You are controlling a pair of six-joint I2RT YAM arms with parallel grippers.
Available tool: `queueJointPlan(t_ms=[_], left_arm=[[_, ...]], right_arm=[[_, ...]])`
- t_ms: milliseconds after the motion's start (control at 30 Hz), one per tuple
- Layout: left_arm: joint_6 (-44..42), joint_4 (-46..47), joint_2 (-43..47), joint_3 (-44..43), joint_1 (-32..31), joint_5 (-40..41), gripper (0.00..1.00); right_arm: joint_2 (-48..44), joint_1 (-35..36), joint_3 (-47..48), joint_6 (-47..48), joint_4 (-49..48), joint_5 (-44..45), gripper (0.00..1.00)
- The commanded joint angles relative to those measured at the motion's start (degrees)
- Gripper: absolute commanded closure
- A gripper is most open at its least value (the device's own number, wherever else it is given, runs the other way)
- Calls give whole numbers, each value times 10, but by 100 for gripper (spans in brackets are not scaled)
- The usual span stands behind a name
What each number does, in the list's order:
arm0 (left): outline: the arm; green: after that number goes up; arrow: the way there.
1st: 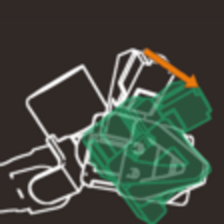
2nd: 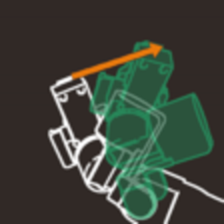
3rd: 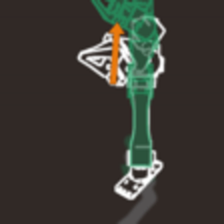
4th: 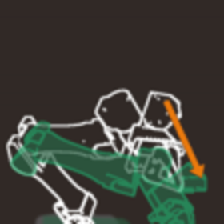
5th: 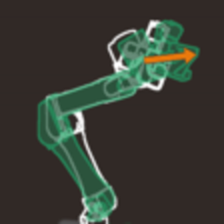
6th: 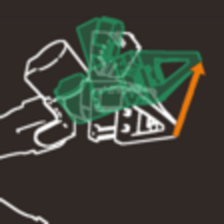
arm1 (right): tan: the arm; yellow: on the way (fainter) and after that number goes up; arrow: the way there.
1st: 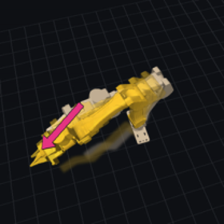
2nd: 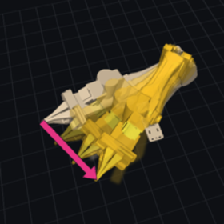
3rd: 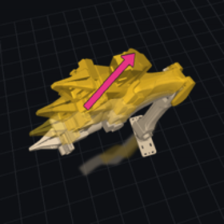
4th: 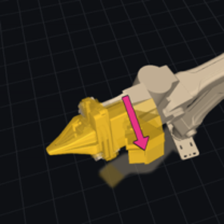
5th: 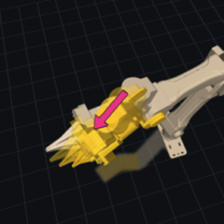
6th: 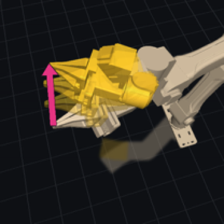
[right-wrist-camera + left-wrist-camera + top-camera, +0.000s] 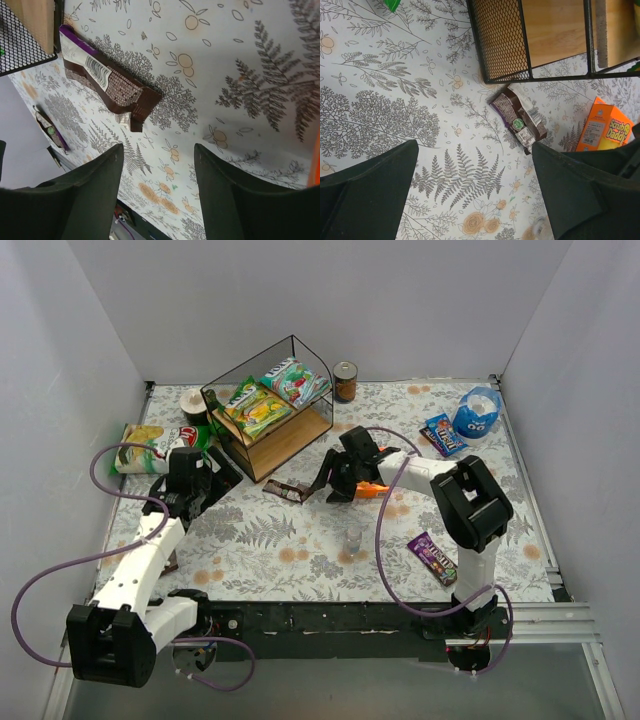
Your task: Place and organize the candy bags onto the shelf
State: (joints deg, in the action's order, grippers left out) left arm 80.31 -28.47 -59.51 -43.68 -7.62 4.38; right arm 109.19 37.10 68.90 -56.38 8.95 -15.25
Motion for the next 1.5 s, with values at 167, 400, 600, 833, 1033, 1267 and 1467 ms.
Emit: queueJointPlan(t_ms=[167, 400, 600, 833, 1033, 1267, 1467], left_arm=[[5, -4, 25, 11, -1, -43, 2], [6, -3, 19, 11, -1, -58, 2], [1, -4, 15, 6, 0, -53, 2], [1, -4, 19, 8, -1, -51, 2], [-2, -4, 24, 12, -1, -53, 2], [3, -7, 19, 19, -1, -59, 2], [8, -6, 19, 19, -1, -58, 2]], right_arm=[[64, 13, 58, 17, -5, -10, 30], [70, 13, 37, 14, -52, 32, 30], [113, 15, 62, 37, -38, 21, 34], [125, 15, 53, 80, -24, 26, 40], [137, 15, 63, 131, 7, 52, 47], [80, 17, 73, 260, 30, 101, 46], [47, 18, 91, 373, 1, 139, 38]])
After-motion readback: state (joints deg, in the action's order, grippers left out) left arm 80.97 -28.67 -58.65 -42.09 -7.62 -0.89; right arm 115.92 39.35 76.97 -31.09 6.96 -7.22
